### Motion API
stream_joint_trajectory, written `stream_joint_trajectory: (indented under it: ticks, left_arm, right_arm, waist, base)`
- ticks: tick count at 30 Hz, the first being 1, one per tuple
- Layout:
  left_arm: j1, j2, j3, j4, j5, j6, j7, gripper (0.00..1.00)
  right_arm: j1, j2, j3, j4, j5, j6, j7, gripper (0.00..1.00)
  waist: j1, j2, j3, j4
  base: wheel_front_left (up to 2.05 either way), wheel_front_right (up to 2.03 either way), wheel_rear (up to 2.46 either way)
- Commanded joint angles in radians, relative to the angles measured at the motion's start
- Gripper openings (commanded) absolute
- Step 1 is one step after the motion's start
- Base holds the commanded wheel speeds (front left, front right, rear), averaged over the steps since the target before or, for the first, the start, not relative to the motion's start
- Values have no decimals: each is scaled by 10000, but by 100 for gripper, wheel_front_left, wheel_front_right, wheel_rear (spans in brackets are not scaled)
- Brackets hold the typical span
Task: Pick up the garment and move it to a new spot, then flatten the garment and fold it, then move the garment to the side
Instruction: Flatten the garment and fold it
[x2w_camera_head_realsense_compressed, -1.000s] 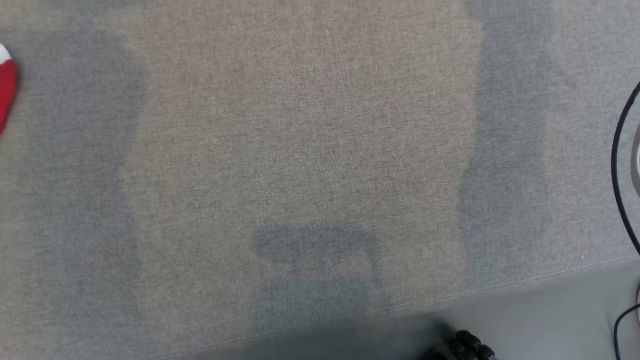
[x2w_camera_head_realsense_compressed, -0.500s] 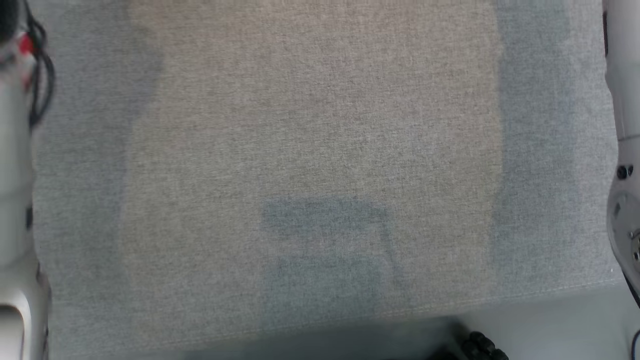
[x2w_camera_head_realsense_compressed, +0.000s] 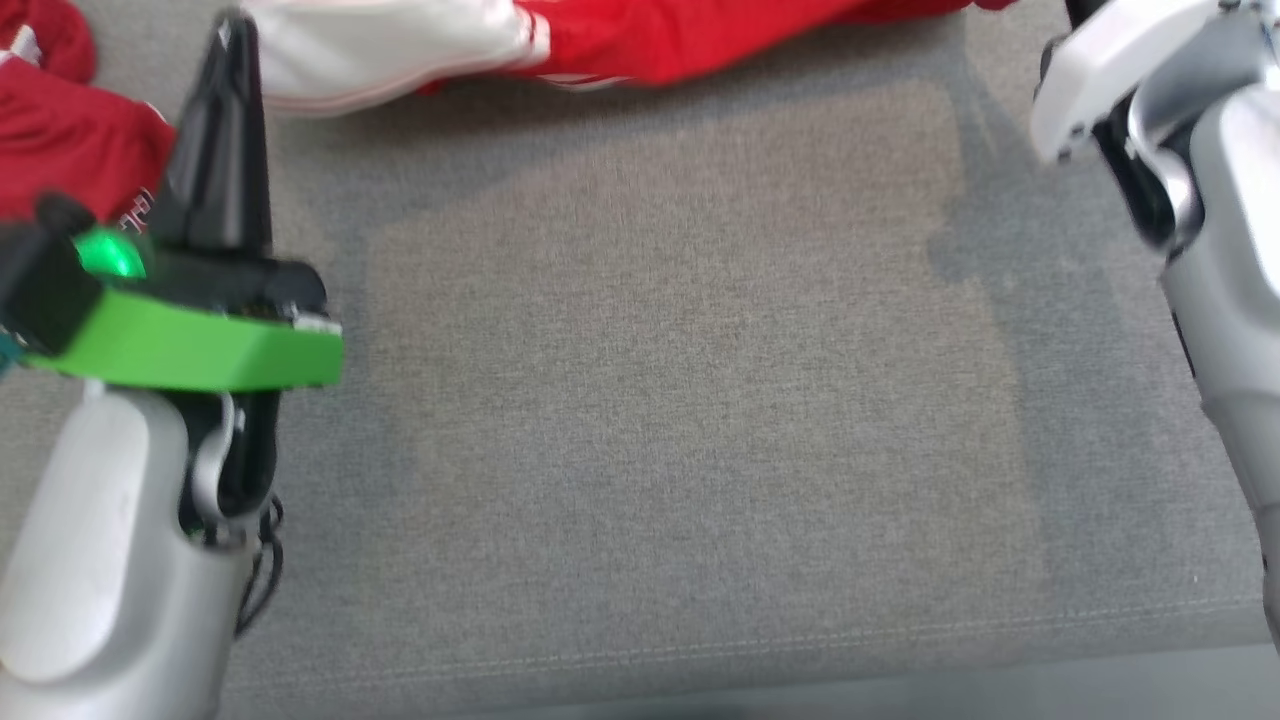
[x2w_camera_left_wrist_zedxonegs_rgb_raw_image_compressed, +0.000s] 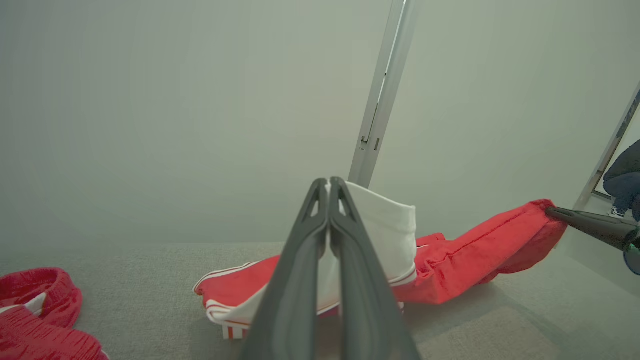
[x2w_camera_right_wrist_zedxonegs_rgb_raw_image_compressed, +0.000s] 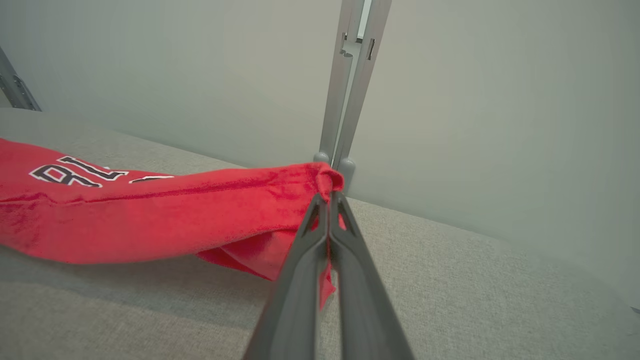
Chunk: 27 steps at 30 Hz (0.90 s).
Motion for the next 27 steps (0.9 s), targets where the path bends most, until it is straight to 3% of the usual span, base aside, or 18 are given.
stream_joint_trajectory:
  ticks: [1,8,15,21,27]
  left_arm:
    - [538,88,13,-112,-10,164,-40,0]
    - [2445,93,-396,-238,345,635,-12,0]
    - [4380,18,-1050,-523,324,1143,699,0]
    - [5622,239,-1527,-770,297,1539,1576,0]
    - [6498,345,-1629,-1029,9,1857,2109,0]
  right_arm:
    - [543,-178,41,-243,208,-10,286,0]
    - [2722,-771,86,-1489,808,-10,1480,0]
    - [5200,-1112,-294,-2956,1246,-10,3150,0]
    - [7020,-1206,-826,-4124,1256,-10,4506,0]
    - [8620,-836,-1782,-4905,958,-10,5634,0]
  waist:
    - [1,-1,-1045,85]
    - [1,-1,-1934,113]
    - [1,-1,-2861,192]
    - [1,-1,-3440,265]
    - [1,-1,-3803,325]
  base:
    - [0,0,0]
    - [0,0,0]
    - [0,0,0]
    - [0,0,0]
    - [0,0,0]
